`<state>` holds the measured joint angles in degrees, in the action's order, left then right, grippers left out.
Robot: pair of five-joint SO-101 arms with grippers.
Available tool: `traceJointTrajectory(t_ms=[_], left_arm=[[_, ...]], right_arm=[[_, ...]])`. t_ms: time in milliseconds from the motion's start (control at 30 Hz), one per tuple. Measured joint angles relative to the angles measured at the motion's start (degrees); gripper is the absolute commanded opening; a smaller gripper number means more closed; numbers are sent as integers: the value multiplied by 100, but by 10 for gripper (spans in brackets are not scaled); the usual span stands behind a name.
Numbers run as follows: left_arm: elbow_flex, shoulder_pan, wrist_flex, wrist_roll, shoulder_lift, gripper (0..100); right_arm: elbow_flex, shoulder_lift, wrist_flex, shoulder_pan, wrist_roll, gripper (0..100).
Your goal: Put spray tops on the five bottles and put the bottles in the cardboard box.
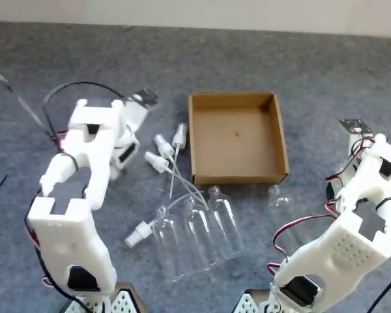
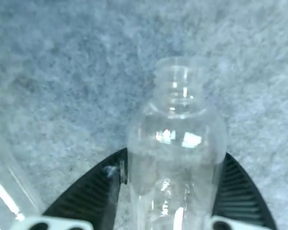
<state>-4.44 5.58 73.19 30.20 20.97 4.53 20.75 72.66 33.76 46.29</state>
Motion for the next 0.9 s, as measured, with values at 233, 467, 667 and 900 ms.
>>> traceJointTrajectory(t_ms=[233,467,667,900], left_arm=[[0,9,369,-132,-835,38],[0,26,598,-132,-1389,38],[-9,26,809,-360,-1960,40],[-9,26,958,-396,-2286,41]], right_arm=[[0,0,114,0,0,392],[-853,9,738,-149,-26,418],[-1679,9,976,-378,-316,352],[-1116,9,1011,-431,-158,314]])
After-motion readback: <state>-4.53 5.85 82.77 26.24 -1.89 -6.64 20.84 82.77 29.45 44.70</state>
